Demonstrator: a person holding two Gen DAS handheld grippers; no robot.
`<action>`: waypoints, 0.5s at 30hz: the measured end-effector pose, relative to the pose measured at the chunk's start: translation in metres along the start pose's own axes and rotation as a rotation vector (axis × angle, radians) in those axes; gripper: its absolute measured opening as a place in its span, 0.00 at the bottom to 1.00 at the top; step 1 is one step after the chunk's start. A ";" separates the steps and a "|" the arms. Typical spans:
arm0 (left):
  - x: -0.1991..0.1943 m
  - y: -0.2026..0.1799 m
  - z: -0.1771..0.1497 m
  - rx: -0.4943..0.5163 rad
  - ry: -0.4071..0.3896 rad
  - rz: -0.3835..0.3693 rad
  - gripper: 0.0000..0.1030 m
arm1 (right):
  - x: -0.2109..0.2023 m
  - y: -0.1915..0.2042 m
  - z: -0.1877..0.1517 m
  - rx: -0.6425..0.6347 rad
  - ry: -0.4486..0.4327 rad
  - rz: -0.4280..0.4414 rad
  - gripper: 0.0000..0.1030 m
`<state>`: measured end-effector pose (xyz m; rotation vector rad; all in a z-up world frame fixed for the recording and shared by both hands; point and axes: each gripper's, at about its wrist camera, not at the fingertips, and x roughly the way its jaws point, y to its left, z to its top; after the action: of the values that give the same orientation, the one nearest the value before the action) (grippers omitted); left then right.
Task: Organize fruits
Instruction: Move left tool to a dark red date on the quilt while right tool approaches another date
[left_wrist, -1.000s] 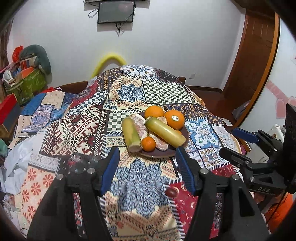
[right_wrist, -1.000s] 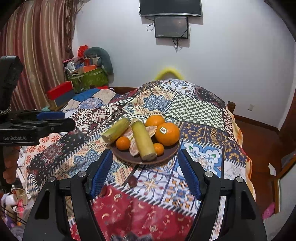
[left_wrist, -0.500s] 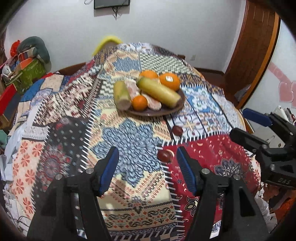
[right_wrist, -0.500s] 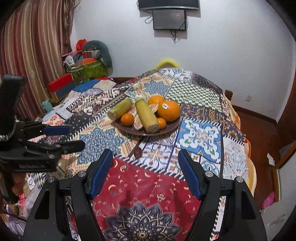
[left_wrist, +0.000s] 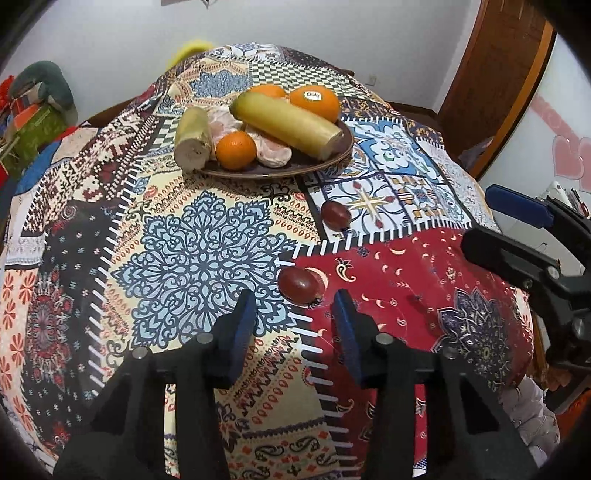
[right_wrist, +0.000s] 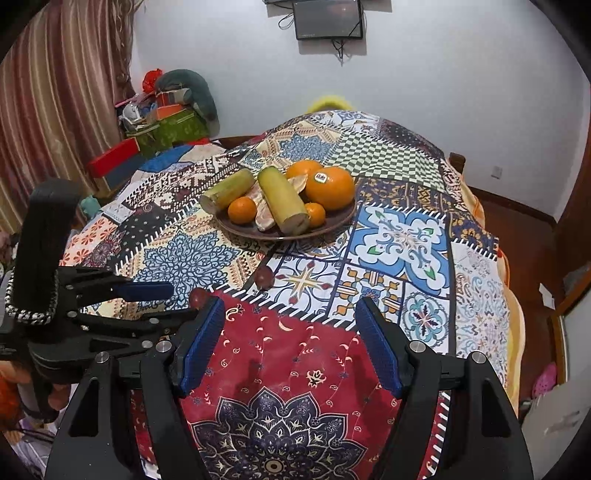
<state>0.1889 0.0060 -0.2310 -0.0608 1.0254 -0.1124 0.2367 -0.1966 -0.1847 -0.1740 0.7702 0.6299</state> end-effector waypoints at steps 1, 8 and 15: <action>0.002 0.000 0.000 0.001 0.003 -0.004 0.40 | 0.003 0.001 0.000 -0.004 0.003 -0.001 0.68; 0.011 -0.001 0.001 0.018 -0.005 -0.035 0.26 | 0.020 0.003 0.002 -0.019 0.038 0.015 0.57; 0.009 0.006 0.002 0.014 -0.031 -0.067 0.22 | 0.042 0.009 0.010 -0.053 0.078 0.030 0.45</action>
<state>0.1957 0.0107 -0.2383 -0.0846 0.9920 -0.1793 0.2600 -0.1658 -0.2065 -0.2367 0.8326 0.6759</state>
